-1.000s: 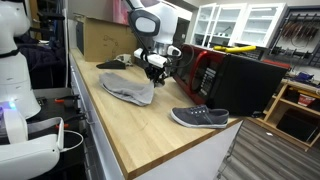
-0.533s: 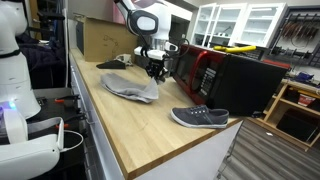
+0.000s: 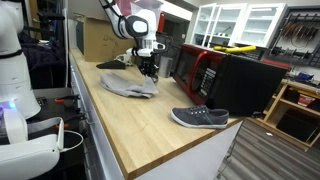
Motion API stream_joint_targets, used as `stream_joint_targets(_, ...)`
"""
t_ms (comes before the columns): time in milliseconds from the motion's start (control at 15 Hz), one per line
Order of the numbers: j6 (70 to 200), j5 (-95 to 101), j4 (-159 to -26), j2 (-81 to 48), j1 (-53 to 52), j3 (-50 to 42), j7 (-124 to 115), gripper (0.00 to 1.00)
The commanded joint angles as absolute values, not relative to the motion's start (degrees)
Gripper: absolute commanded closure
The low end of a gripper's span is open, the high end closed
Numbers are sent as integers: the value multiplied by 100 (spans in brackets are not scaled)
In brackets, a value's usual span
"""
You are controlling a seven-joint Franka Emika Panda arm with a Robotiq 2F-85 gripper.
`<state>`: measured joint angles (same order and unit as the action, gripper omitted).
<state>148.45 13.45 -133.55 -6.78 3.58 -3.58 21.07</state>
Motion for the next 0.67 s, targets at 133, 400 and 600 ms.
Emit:
stream_joint_targets(133,15135,3079,-13973,-162,-44,-368,438,99)
stream_joint_targets(400,15006,4443,-14514,322,-78,-322,-532,99)
stream_joint_targets(600,14923,4896,-14850,596,-50,-198,-956,99)
